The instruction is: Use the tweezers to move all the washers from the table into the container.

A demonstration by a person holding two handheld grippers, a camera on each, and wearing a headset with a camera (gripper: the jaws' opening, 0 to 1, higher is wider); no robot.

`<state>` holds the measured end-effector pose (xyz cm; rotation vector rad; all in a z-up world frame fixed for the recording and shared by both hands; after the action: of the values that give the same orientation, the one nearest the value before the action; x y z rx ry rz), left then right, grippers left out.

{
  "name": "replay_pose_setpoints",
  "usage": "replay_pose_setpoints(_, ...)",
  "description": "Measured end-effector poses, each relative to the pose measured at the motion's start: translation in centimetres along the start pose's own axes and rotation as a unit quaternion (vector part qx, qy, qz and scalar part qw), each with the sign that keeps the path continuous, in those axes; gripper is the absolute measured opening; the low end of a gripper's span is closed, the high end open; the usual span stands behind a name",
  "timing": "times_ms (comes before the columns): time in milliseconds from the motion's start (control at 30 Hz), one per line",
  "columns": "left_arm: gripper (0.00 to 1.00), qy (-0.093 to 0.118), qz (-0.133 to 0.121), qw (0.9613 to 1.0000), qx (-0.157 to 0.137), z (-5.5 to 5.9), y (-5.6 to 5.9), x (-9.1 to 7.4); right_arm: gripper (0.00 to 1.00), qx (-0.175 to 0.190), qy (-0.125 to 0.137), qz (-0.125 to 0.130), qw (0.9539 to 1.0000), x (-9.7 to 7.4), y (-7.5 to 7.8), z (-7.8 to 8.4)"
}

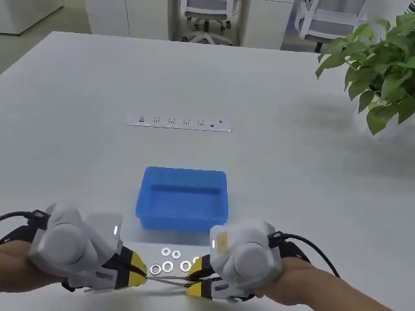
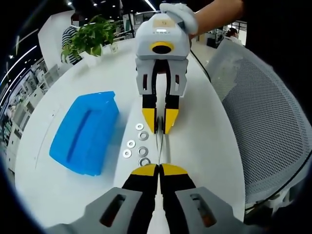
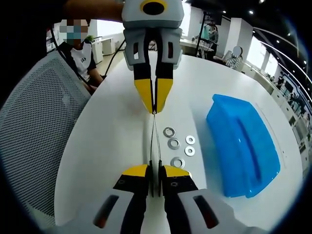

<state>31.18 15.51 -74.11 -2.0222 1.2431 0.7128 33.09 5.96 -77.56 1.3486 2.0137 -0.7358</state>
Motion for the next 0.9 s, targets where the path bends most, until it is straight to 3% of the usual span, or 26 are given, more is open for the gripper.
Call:
replay_pose_setpoints(267, 0.05, 0.006, -0.003, 1.0, 0.007, -0.9, -0.3, -0.6, 0.11, 0.003, 0.002, 0.005, 1.0, -0.1, 0.0, -0.1)
replay_pose_setpoints(900, 0.05, 0.047, -0.017, 0.9979, 0.042, -4.9, -1.5, -3.7, 0.08, 0.0, 0.033, 0.033, 0.9989, -1.3, 0.1, -2.1)
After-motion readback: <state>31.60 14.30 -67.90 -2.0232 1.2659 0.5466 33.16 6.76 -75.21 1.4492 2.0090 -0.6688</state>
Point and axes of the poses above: the centre of the closed fingertips' face, and the gripper's own axes: x roughly forward along the fingers, y roughly to its right, z roughly out of its underside, the point moved 4 cm from there along -x, roughly backward along the fingers, and after that the axes turned 14 degrees about -z, right-handed, at the moved point
